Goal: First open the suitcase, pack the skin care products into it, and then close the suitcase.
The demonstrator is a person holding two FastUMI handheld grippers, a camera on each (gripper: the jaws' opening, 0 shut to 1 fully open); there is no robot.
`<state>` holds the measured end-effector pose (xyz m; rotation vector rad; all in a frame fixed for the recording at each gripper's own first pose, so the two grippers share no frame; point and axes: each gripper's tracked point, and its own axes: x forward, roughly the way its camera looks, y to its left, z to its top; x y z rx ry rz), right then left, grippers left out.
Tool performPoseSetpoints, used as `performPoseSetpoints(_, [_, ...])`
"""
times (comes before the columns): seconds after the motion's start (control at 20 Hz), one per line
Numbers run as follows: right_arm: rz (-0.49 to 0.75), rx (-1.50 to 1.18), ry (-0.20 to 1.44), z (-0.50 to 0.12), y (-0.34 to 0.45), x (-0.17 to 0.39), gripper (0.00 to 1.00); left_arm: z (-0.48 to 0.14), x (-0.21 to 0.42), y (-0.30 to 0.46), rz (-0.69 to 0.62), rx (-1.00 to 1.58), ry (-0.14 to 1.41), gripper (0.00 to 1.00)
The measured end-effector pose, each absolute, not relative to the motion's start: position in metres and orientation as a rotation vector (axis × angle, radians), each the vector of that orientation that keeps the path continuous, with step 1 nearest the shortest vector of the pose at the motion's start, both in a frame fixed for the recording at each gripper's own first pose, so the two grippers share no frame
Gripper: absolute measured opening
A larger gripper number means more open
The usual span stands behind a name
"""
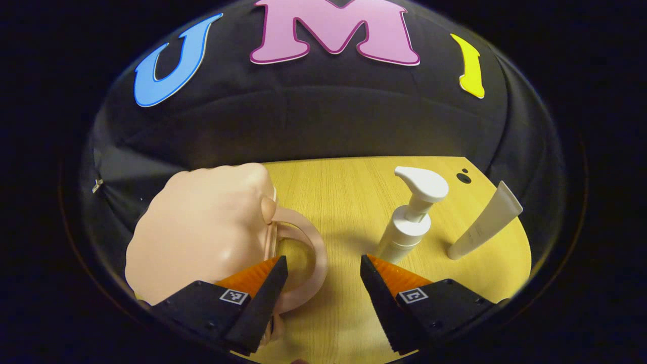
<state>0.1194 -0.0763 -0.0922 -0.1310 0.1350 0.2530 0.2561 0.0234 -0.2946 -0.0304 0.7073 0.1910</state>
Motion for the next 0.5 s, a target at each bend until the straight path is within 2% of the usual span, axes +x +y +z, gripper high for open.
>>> performPoseSetpoints(0.2, [0.26,-0.14,0.16,-0.11,-0.086,0.123,0.97,-0.32,0.279,0.021,0.155,0.042,0.772,0.89])
performPoseSetpoints(0.25, [0.25,-0.144,0.167,-0.112,-0.09,0.123,0.96,-0.327,0.271,0.03,0.189,0.035,0.822,0.73])
performPoseSetpoints(0.35, [0.225,-0.138,0.177,-0.111,-0.095,0.123,0.97,-0.332,0.271,0.032,0.173,-0.01,0.849,0.18])
performPoseSetpoints(0.5, [0.188,-0.149,0.18,-0.11,-0.096,0.124,0.96,-0.291,0.273,0.029,0.107,0.031,0.791,0.09])
